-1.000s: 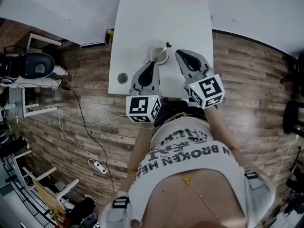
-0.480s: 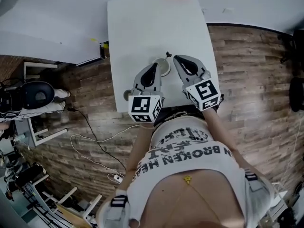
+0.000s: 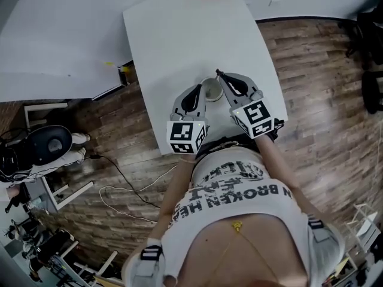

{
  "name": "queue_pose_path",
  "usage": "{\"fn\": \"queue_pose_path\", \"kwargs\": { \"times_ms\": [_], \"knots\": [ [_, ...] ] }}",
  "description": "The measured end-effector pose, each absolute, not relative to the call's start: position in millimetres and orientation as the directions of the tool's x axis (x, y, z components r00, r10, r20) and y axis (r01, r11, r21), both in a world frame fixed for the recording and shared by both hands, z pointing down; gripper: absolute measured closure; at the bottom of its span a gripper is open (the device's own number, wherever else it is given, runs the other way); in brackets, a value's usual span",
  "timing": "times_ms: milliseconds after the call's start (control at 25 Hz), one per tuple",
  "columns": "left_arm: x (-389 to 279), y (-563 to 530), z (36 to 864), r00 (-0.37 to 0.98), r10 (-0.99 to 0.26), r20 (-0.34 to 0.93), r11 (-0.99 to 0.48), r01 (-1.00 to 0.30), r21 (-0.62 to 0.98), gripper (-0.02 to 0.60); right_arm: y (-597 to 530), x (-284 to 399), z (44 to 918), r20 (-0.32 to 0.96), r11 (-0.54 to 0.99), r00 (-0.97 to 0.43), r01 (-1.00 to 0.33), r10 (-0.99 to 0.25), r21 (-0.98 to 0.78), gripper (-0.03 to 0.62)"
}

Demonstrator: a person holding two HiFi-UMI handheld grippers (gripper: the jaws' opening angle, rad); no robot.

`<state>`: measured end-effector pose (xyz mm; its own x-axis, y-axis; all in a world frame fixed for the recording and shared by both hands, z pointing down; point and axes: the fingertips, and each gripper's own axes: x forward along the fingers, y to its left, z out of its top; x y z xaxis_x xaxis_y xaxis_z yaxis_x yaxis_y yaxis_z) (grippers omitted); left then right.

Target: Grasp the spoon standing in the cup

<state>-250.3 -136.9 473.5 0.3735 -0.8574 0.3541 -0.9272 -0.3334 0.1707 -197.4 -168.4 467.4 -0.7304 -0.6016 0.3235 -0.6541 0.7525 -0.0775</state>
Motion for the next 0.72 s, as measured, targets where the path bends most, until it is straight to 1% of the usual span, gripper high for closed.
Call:
{"fn": "queue_pose_path", "kwargs": {
  "times_ms": [360,720],
  "knots": [
    [-253,-141,501,0.395,-0.83,0.395,-0.345,-0.918,0.194,0.583,-176,-192,502,0.412,0.742,-0.688,-0.669,-0.597,-0.043,0.588],
    [-265,-147,517,0.377,-0.822,0.428,-0.315,-0.926,0.21,0.583,-190,-197,543,0.505,0.753,-0.667,-0.656,-0.548,-0.05,0.588]
  ]
}}
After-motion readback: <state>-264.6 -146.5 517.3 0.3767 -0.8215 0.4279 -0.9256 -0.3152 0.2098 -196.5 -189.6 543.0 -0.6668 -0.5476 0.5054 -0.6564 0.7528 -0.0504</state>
